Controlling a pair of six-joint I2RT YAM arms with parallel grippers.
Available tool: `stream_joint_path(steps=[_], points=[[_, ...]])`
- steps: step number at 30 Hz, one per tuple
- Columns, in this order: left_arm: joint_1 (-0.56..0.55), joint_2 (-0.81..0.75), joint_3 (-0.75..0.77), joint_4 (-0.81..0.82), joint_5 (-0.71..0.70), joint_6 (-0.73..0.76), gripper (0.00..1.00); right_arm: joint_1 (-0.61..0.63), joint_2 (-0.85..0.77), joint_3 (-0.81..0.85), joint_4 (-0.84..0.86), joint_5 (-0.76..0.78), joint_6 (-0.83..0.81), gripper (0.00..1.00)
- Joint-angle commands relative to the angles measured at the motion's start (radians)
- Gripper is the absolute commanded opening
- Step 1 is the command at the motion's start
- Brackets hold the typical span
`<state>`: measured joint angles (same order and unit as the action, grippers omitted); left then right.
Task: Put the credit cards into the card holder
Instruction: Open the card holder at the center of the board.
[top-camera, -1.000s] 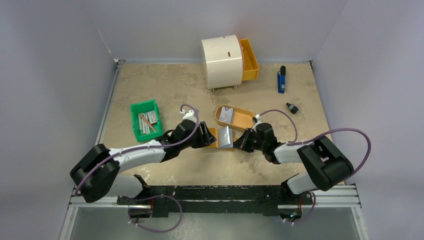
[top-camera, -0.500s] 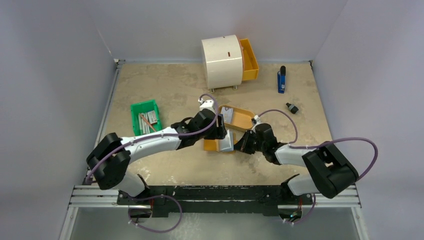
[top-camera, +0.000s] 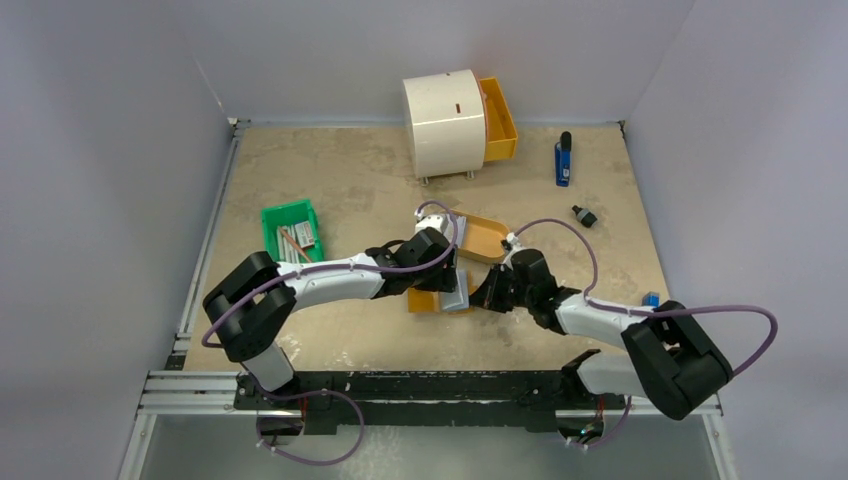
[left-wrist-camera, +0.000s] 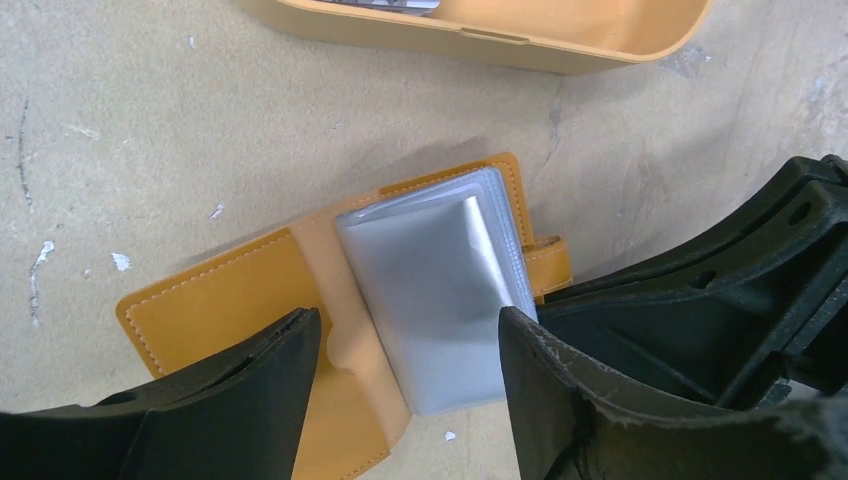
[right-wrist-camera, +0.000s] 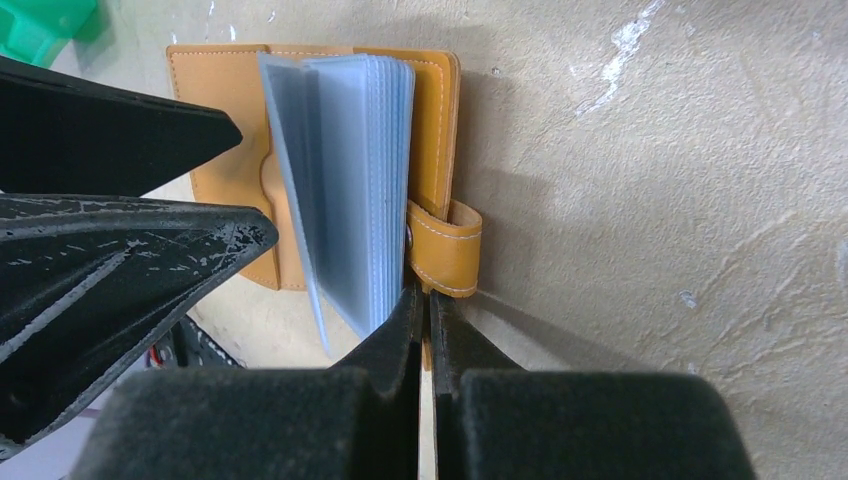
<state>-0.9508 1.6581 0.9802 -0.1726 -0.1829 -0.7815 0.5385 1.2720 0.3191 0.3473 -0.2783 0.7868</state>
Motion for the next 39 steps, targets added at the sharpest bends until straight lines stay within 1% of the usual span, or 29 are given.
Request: stream_joint_path(steps=[1, 7, 13, 25, 30, 33, 39], points=[[-0.005, -0.014, 0.037, 0.065, 0.034, -0.003, 0.66, 0.009, -0.038, 0.017, -0.016, -0.001, -0.032, 0.0], [-0.006, -0.012, 0.026, 0.079, 0.045, -0.015, 0.66, 0.015, -0.087, 0.023, -0.025, -0.01, -0.04, 0.0], [-0.006, 0.001, 0.009, 0.103, 0.051, -0.031, 0.66, 0.027, -0.097, 0.029, -0.029, -0.012, -0.047, 0.0], [-0.006, 0.008, 0.011, 0.097, 0.038, -0.028, 0.65, 0.064, -0.116, 0.042, -0.02, -0.009, -0.053, 0.0], [-0.007, 0.013, 0.005, 0.09, 0.033, -0.026, 0.62, 0.071, -0.126, 0.046, -0.03, 0.001, -0.056, 0.0], [-0.006, 0.015, -0.002, 0.091, 0.031, -0.026, 0.58, 0.071, -0.128, 0.043, -0.03, 0.005, -0.052, 0.0], [-0.005, 0.019, -0.02, 0.089, 0.028, -0.023, 0.45, 0.072, -0.135, 0.039, -0.036, 0.016, -0.049, 0.0]])
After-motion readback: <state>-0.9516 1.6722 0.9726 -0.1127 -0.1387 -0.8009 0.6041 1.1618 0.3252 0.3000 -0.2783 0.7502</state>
